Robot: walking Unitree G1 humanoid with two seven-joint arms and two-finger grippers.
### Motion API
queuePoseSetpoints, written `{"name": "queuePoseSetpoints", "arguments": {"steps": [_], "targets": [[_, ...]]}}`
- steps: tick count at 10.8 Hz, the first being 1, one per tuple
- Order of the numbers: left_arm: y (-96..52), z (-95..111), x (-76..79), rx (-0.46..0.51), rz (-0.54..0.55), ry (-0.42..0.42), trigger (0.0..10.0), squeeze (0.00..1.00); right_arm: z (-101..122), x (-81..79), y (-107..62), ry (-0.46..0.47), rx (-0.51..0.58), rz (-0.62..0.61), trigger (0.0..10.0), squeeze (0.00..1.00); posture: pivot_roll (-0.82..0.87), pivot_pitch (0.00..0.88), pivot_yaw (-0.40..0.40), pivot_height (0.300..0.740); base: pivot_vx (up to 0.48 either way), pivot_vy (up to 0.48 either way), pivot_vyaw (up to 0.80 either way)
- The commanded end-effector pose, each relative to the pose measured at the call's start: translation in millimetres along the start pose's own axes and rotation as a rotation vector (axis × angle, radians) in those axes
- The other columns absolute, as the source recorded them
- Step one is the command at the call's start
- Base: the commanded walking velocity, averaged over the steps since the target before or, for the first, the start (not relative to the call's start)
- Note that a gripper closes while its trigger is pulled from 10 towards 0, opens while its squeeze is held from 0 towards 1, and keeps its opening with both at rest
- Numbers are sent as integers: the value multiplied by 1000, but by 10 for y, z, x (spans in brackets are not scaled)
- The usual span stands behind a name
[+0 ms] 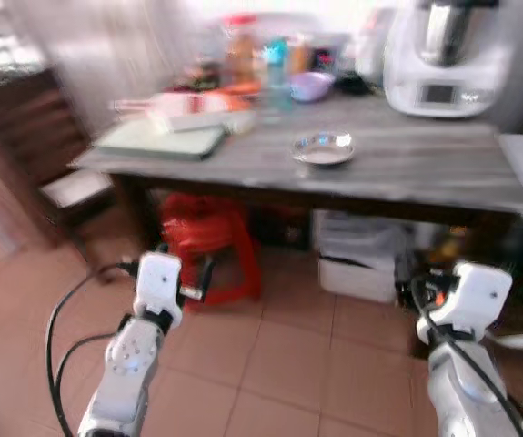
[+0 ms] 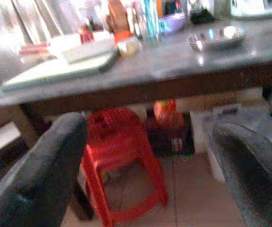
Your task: Setting the table
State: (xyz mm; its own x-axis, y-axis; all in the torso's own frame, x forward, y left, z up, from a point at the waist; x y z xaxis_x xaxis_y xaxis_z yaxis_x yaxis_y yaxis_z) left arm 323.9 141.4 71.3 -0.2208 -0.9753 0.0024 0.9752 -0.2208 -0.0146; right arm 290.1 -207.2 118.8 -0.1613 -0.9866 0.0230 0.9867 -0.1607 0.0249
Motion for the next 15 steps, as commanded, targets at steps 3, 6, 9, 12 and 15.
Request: {"name": "queuePoseSetpoints", "arguments": {"steps": [3,6,9,12,15], "targets": [[31,45,46,7,-35,18,10000,0,-19,14,-1,11,-12,-17,10000,0,-16,0,102,740,0,0,0],[48,50,70,4,-46,14,10000,0,-22,1,2,23,-13,-16,10000,0,-17,0,104,740,0,-82,0],[63,60,97,7,-53,7,10000,0,3,7,9,22,-5,-16,10000,0,-22,0,103,740,0,-246,-433],[58,66,121,11,-61,6,10000,0,10,-30,17,21,-4,-2,10000,0,-20,0,96,740,0,-249,-146],[46,58,118,8,-63,8,10000,0,22,-35,32,19,0,2,10000,0,-17,0,94,740,0,-249,-569]]}}
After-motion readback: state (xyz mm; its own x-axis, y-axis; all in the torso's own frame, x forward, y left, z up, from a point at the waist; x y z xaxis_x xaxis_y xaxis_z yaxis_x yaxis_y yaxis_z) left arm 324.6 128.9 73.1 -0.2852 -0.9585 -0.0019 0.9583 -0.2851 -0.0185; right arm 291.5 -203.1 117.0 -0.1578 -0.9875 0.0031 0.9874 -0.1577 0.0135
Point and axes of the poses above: a point about 5 cm out from each wrist's last joint towards the gripper, its own y axis pointing out of the wrist towards the gripper, its own z axis along the axis of the wrist's last joint, x = y × z, the point moved 5 cm from there along y, pointing out of the wrist towards the gripper, and after that the axes turned 6 degrees about -y, right-handed, at the moved point
